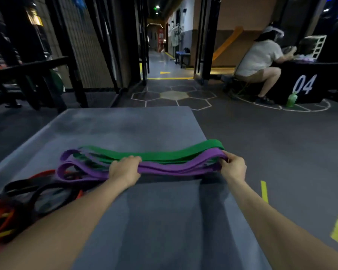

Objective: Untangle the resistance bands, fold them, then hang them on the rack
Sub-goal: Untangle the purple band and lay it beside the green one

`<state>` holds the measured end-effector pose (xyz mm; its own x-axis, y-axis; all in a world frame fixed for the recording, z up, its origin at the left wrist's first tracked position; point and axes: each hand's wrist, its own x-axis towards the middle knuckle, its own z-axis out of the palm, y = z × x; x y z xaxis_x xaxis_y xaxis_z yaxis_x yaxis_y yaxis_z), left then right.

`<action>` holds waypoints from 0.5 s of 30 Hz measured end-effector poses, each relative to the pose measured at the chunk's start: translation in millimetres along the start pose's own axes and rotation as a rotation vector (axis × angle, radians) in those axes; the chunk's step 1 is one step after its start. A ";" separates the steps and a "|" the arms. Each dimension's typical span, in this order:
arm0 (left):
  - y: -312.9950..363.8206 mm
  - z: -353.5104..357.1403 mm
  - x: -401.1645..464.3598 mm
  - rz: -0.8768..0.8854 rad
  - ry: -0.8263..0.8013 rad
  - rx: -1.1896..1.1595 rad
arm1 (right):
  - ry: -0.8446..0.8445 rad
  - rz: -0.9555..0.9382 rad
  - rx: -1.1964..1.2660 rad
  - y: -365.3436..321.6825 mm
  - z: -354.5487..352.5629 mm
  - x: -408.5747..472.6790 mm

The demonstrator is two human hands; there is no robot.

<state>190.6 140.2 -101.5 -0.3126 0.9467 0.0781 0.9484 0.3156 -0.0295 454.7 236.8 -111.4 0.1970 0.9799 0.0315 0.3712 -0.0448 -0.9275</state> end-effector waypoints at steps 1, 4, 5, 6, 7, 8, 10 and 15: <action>3.4 6.7 0.6 0.005 0.005 -0.019 | 0.010 -0.006 -0.016 3.7 -1.0 -0.5; 0.7 19.8 0.1 0.017 0.053 -0.079 | 0.016 -0.020 -0.037 16.2 1.2 -1.1; -2.2 21.2 -0.1 0.019 0.059 -0.122 | 0.019 -0.024 -0.041 18.6 2.9 -1.3; -5.2 20.8 -0.7 0.027 0.051 -0.170 | 0.022 -0.030 -0.049 19.6 4.4 -1.7; -8.1 20.3 -1.4 0.043 0.026 -0.200 | 0.029 -0.039 -0.058 19.3 5.4 -2.1; -10.9 18.4 -2.8 0.061 -0.015 -0.217 | 0.036 -0.044 -0.066 18.3 5.6 -3.0; -17.8 14.0 -6.6 0.100 -0.107 -0.211 | 0.048 -0.058 -0.093 17.0 5.6 -4.5; -36.0 27.5 -16.2 0.275 -0.103 -0.225 | 0.069 -0.105 -0.216 24.9 8.0 -2.4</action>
<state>160.1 115.4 -129.1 -0.0375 0.9993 -0.0034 0.9819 0.0375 0.1854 456.2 234.9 -137.5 0.2062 0.9660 0.1559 0.5769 0.0087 -0.8168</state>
